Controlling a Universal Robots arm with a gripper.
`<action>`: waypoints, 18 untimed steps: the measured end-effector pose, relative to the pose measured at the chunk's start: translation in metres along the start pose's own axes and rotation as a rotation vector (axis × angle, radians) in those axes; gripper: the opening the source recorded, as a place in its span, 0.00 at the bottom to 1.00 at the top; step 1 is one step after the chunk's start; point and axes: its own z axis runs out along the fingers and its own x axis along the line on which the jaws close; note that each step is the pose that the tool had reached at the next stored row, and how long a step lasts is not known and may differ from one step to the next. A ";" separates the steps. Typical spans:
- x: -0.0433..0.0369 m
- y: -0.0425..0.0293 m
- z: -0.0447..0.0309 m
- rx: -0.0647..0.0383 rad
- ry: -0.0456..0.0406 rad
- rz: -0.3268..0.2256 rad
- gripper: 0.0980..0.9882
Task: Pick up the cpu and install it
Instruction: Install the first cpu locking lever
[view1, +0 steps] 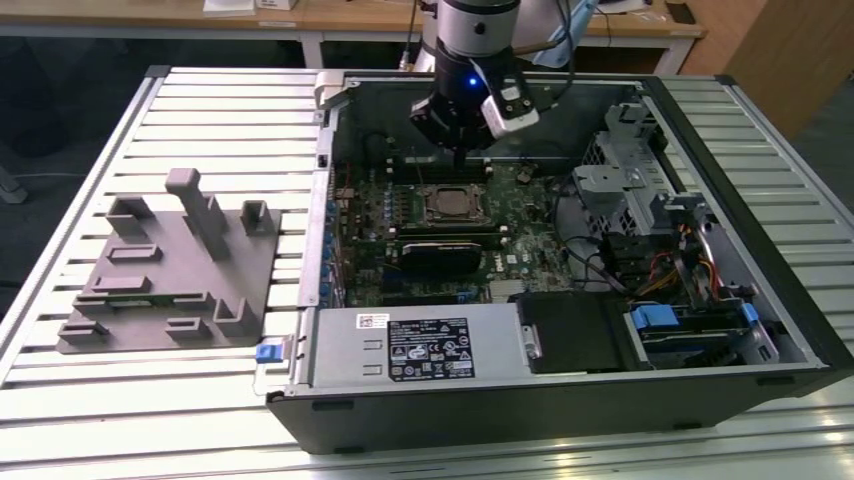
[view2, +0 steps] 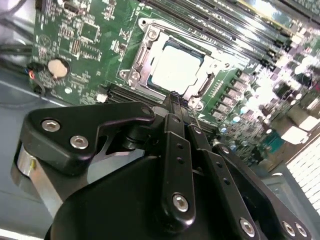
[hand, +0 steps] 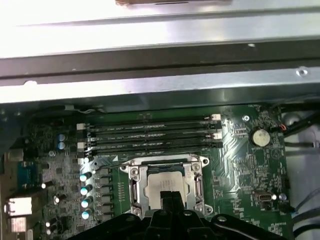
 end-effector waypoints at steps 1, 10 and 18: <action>0.0000 0.0000 0.0002 0.000 0.0012 -0.018 0.01; 0.0026 -0.0002 0.0004 -0.001 0.0030 -0.046 0.01; 0.0038 -0.0003 0.0004 -0.001 0.0031 -0.046 0.01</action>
